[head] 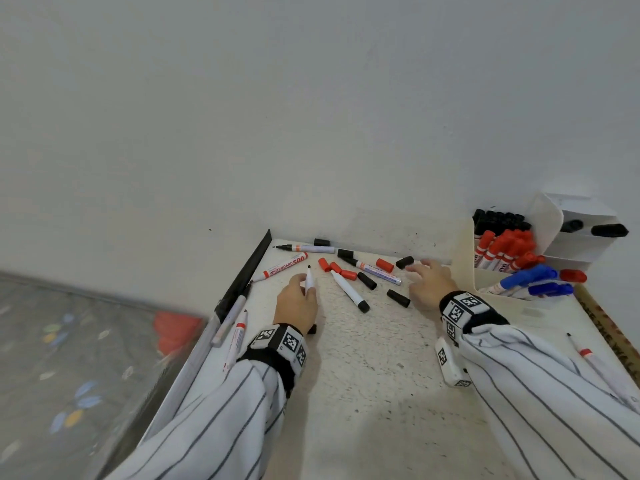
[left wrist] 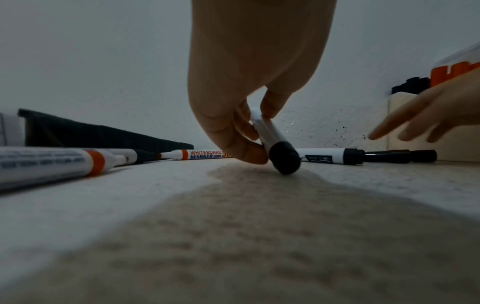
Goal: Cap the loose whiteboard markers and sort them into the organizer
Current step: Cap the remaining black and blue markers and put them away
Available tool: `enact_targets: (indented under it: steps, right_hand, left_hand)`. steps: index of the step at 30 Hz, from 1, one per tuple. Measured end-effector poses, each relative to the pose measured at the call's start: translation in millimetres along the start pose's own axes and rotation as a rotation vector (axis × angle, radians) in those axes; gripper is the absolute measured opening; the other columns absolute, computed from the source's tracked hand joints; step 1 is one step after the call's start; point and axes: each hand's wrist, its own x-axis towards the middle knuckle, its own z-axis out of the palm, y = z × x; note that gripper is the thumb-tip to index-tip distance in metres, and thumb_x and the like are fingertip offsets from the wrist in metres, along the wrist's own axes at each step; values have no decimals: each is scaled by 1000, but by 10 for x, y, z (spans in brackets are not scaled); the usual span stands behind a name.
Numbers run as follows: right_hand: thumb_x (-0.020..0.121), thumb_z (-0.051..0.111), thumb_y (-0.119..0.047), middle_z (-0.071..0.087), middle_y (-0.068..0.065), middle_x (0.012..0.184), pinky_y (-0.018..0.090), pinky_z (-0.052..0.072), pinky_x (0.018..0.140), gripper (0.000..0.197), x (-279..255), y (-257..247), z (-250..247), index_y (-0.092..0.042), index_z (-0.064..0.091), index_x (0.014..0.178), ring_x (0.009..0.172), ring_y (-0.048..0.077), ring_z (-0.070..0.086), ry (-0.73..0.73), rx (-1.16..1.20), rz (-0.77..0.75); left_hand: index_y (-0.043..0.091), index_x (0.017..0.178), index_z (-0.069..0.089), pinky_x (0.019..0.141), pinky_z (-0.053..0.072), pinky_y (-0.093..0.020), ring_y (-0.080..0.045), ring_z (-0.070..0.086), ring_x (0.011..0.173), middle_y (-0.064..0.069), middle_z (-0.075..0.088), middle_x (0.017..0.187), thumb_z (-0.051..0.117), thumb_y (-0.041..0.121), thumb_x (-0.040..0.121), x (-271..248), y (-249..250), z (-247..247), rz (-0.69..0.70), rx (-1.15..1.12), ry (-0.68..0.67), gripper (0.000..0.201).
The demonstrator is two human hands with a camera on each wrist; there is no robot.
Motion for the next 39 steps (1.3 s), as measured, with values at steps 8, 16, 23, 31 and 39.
enact_targets:
  steps: [8,16,23,31,39]
  right_hand:
    - [93,37,-2,10,5,157,40,17,116,59,453,-185,31,-18,21,147,141,31,17,-121,-68,-35]
    - [85,54,5,43,16,127,30,38,99,34,526,-204,61,-9,63,115,112,30,51,8,-71,-6]
    - [89,51,-1,55,16,108,29,38,82,18,284,-195,-220,-7,57,105,101,32,53,334,225,-107]
    - [85,63,-9,62,9,88,20,37,66,7,-357,-257,-548,-8,56,85,78,18,52,402,448,-214]
    - [88,55,-5,55,3,102,21,38,76,29,-1062,-113,-703,-10,55,116,79,12,50,291,310,-195]
  left_hand:
    - [14,132,43,82,39,-21,-10,47,93,-7,57,120,43,20,97,7,-35,38,-28,-74,-74,36]
    - [15,134,42,81,43,-20,-8,49,90,-4,58,119,44,21,97,22,-35,52,-47,-84,-116,38]
    - [17,135,40,83,49,-29,-16,55,90,-1,54,109,37,21,98,-1,-17,49,-16,-77,-171,38]
    - [16,135,45,87,46,-36,-29,57,104,-12,58,120,33,15,98,-102,-2,-3,22,45,-294,39]
    - [13,134,46,97,42,-33,-29,53,112,-14,54,129,35,12,99,-413,153,93,153,76,-324,37]
